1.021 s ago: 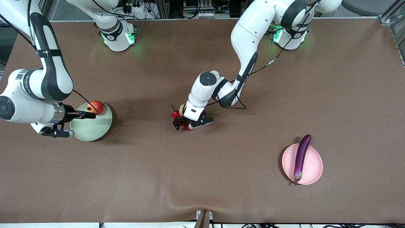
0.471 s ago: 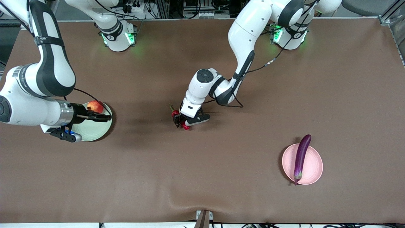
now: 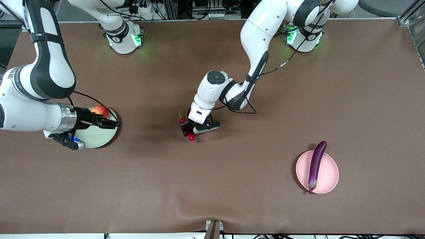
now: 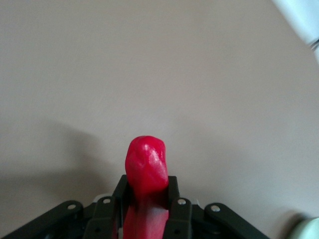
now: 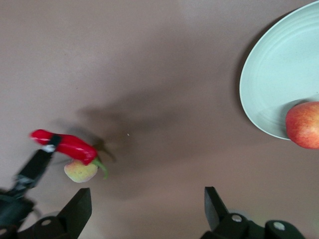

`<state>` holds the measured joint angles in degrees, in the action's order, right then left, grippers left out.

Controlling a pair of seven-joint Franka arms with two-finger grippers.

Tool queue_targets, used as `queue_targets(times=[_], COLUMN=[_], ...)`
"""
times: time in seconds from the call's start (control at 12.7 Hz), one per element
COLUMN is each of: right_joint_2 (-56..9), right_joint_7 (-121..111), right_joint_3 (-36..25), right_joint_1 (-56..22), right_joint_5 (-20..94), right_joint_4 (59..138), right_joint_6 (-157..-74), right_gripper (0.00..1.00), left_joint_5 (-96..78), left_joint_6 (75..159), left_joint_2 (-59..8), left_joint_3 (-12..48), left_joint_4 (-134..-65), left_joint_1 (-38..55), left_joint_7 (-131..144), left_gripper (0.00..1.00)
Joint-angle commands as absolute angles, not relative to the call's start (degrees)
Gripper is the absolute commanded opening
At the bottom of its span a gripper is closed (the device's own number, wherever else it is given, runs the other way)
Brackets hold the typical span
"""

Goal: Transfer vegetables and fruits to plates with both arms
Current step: 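Carry the chili with the left gripper while the right gripper grasps the peach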

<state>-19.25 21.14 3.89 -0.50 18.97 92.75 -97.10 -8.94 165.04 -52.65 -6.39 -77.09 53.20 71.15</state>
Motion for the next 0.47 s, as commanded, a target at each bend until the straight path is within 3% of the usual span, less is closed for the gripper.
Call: queue_targets(times=[0.0, 0.16, 0.39], right_joint_2=[-20.39, -20.48, -21.36], right_joint_7=[26.25, 32.23, 39.19], right_joint_3=[3.6, 3.6, 3.52], right_joint_1=[-2.71, -6.57, -12.9], right_joint_5=[20.82, 21.97, 23.2], right_joint_4=[90.09, 90.35, 91.05], right_joint_6=[-95.89, -96.41, -100.18], right_gripper=[1.0, 1.0, 1.0], left_joint_5=[-9.67, -9.93, -9.58], left_joint_6=[163.83, 163.48, 155.41], left_joint_2=[-44.67, -39.93, -33.33], left_joint_3=[-9.92, -11.34, -11.43], left_joint_4=[-78.75, -79.1, -79.1], left_joint_1=[53.17, 51.43, 46.25], left_joint_7=[74.69, 76.11, 76.03], left_gripper=[0.0, 0.0, 0.0])
